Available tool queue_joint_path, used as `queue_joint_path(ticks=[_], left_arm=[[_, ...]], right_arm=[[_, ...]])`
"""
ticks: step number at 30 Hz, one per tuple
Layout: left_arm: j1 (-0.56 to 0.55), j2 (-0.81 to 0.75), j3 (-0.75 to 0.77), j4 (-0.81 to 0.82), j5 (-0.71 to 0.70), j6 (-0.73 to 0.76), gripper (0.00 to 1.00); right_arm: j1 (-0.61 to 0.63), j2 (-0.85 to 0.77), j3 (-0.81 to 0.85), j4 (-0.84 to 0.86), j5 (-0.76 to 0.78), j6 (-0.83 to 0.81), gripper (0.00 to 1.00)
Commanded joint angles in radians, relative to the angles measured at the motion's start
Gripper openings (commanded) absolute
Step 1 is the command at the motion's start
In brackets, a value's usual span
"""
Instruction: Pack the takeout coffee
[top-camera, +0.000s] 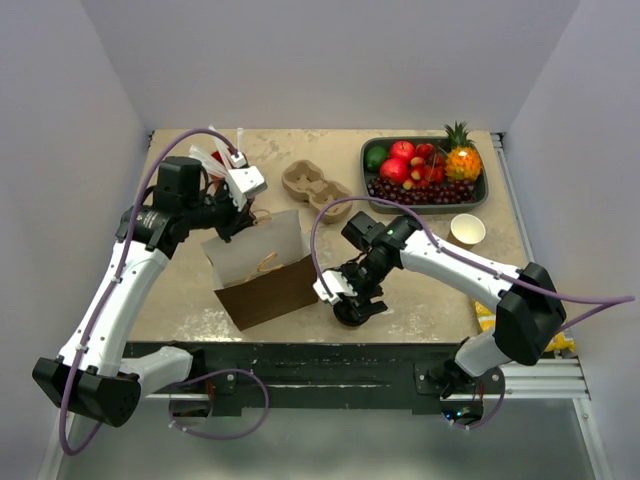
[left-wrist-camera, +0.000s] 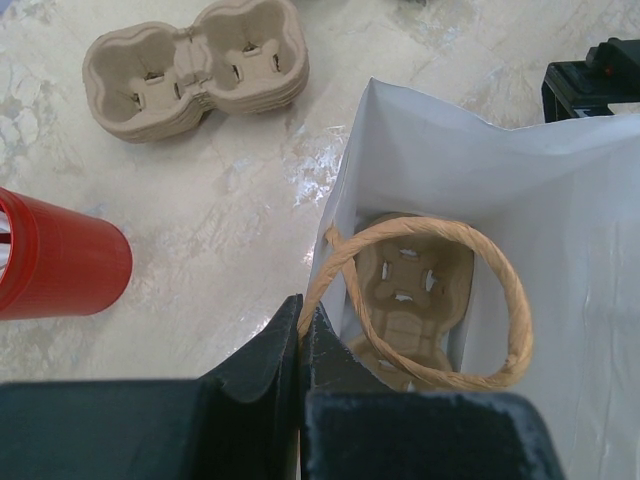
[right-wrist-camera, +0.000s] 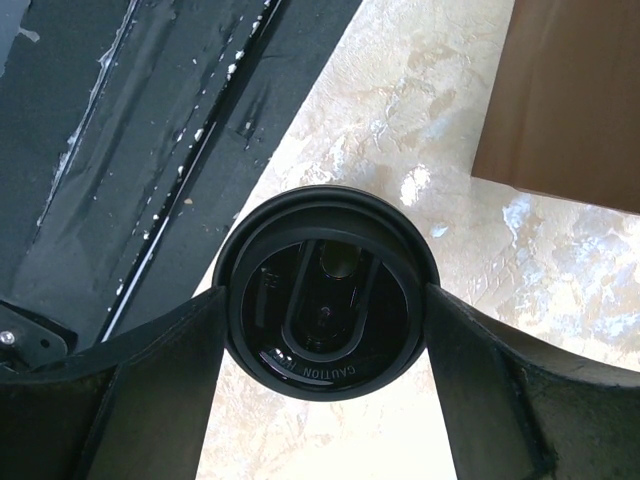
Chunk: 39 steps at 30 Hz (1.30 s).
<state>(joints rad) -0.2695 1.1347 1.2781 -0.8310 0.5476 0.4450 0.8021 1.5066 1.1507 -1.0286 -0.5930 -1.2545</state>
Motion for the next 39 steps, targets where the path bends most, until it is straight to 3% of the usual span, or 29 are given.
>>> queue_joint_path(ticks=[1,4,7,11,18,25,26,30,33,39], left_arm=[[0.010,-0.010,0.015,0.032,0.003,-0.011,0.00],[0.012,-0.009,0.017,0.035,0.003,-0.009,0.00],[0.012,-0.007,0.023,0.036,0.003,-0.017,0.00],[0.012,-0.007,0.047,0.038,0.026,-0.052,0.00],[0.010,-0.019,0.072,0.090,0.017,-0.109,0.00],[0.004,-0.056,0.076,0.162,-0.026,-0.092,0.00],[0.001,-0.058,0.078,0.170,-0.025,-0.097,0.00],[-0.026,-0.056,0.053,0.188,-0.047,-0.118,0.00],[-0.039,-0.062,0.017,0.239,-0.081,-0.167,0.00],[-0.039,-0.047,0.013,0.277,-0.129,-0.259,0.00]], right_arm=[[0.012,0.000,-0.016,0.028,0.016,0.016,0.79],[0.017,-0.005,-0.022,0.050,0.030,0.030,0.75],[0.019,-0.012,-0.020,0.059,0.032,0.043,0.62],[0.017,-0.075,0.032,0.032,0.048,0.084,0.57],[-0.001,-0.201,0.243,-0.022,0.136,0.210,0.53],[-0.122,-0.175,0.539,0.050,0.131,0.388,0.45],[-0.121,-0.168,0.582,0.068,0.125,0.423,0.43],[-0.121,-0.128,0.756,0.145,0.078,0.536,0.17],[-0.110,-0.100,0.787,0.180,0.018,0.602,0.00],[0.005,-0.108,0.762,0.199,0.027,0.561,0.00]])
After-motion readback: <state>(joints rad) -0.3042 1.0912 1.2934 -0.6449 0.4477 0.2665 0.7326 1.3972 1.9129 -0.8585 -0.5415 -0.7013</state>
